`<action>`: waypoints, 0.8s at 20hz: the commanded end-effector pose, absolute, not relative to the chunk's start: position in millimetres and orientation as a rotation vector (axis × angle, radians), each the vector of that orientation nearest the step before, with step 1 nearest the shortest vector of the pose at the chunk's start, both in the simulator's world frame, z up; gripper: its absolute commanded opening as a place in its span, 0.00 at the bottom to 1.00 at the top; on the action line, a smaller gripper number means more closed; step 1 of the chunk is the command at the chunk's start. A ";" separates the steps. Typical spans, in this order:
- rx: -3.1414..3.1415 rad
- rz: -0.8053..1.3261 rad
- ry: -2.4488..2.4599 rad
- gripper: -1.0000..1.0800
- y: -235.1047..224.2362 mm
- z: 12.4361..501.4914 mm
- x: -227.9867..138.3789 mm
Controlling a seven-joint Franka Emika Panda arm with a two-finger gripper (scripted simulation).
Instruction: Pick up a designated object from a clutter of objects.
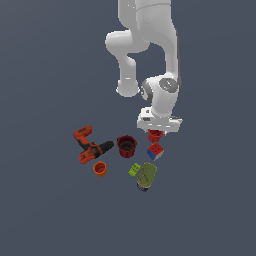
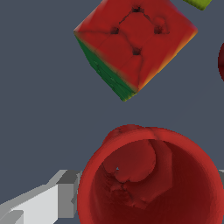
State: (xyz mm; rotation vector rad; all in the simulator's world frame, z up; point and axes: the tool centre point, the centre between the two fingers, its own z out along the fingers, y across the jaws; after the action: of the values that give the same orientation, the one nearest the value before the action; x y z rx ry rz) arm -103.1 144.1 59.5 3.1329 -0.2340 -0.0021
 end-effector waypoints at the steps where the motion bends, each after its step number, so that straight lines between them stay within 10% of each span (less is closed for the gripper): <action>1: 3.133 -0.001 -0.234 0.96 144.1 52.6 -103.0; 5: 3.133 -0.001 -0.234 0.96 144.2 48.8 -103.0; 6: 3.133 -0.001 -0.234 0.00 144.2 48.8 -103.0; 16: 3.134 0.002 -0.233 0.00 145.0 49.9 -102.8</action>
State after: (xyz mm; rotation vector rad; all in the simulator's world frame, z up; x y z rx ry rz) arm -103.0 145.1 50.0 3.1340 -0.2324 0.0020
